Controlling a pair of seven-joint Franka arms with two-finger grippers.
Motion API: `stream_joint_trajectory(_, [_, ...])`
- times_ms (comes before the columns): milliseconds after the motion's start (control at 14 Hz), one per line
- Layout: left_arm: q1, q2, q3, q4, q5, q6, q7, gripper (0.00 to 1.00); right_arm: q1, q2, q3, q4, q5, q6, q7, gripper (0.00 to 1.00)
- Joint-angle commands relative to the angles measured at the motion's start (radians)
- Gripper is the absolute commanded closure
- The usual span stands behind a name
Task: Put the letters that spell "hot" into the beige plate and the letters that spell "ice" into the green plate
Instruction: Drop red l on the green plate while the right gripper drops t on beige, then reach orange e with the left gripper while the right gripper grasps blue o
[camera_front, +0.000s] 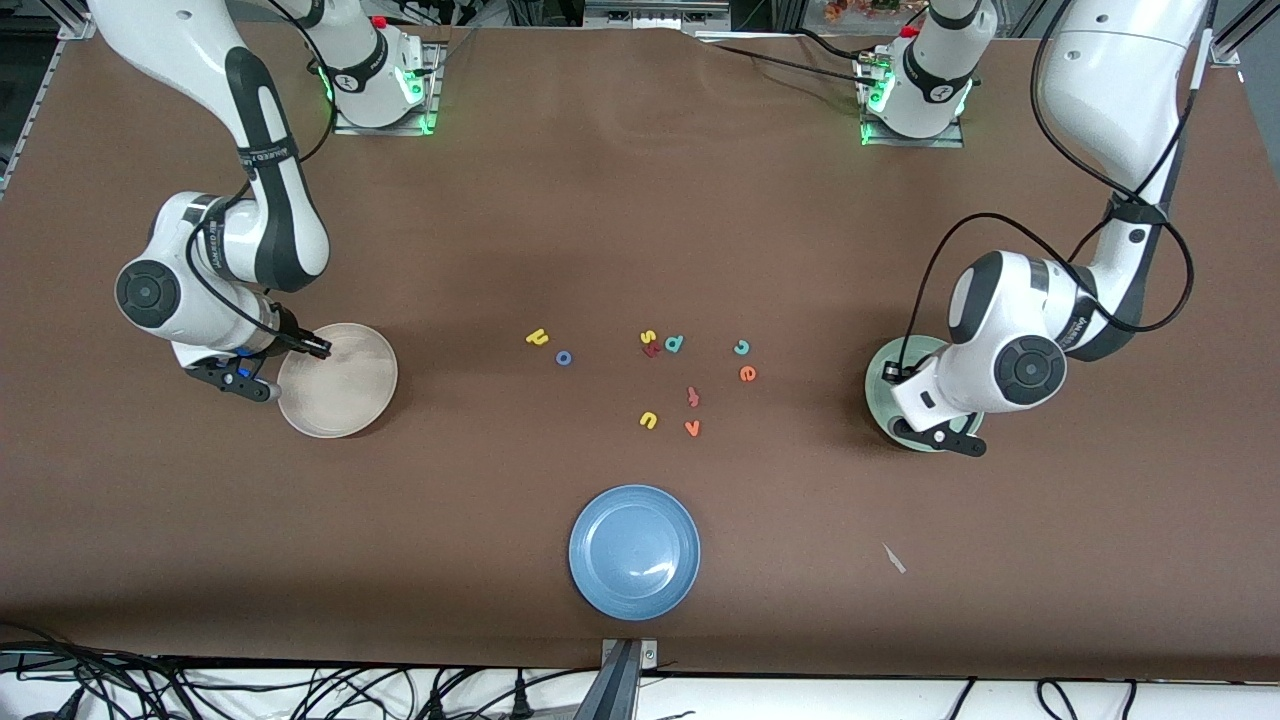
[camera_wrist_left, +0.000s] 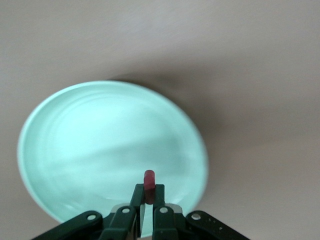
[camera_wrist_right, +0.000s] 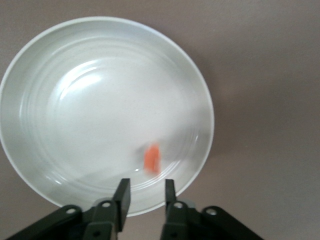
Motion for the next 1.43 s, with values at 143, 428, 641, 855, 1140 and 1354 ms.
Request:
stream_joint_trajectory(143, [0.022, 0.073, -0.013, -0.005, 0.087, 0.059, 0.009, 1.00, 0.015, -0.010, 0.013, 0.027, 0.038, -0.023, 0.060, 0.00])
stream_joint_trajectory(428, [0.016, 0.065, -0.020, -0.002, 0.087, 0.052, 0.011, 0.00, 0.021, -0.017, 0.130, 0.057, 0.087, -0.023, 0.370, 0.00])
stream_joint_trajectory(641, [0.011, 0.024, -0.079, 0.004, 0.076, 0.044, 0.003, 0.00, 0.079, -0.014, 0.174, 0.074, 0.087, 0.004, 0.552, 0.00])
stream_joint_trajectory(855, [0.006, 0.019, -0.177, 0.030, 0.056, 0.044, -0.061, 0.00, 0.183, -0.001, 0.175, 0.091, 0.067, 0.027, 0.604, 0.00])
stream_joint_trajectory(1140, [-0.059, 0.039, -0.221, 0.062, 0.033, 0.046, -0.268, 0.00, 0.286, 0.031, 0.178, 0.143, 0.050, 0.023, 0.449, 0.00])
stream_joint_trajectory(1354, [-0.164, 0.103, -0.218, 0.122, 0.036, 0.049, -0.585, 0.00, 0.349, 0.098, 0.182, 0.197, 0.042, 0.021, 0.332, 0.00])
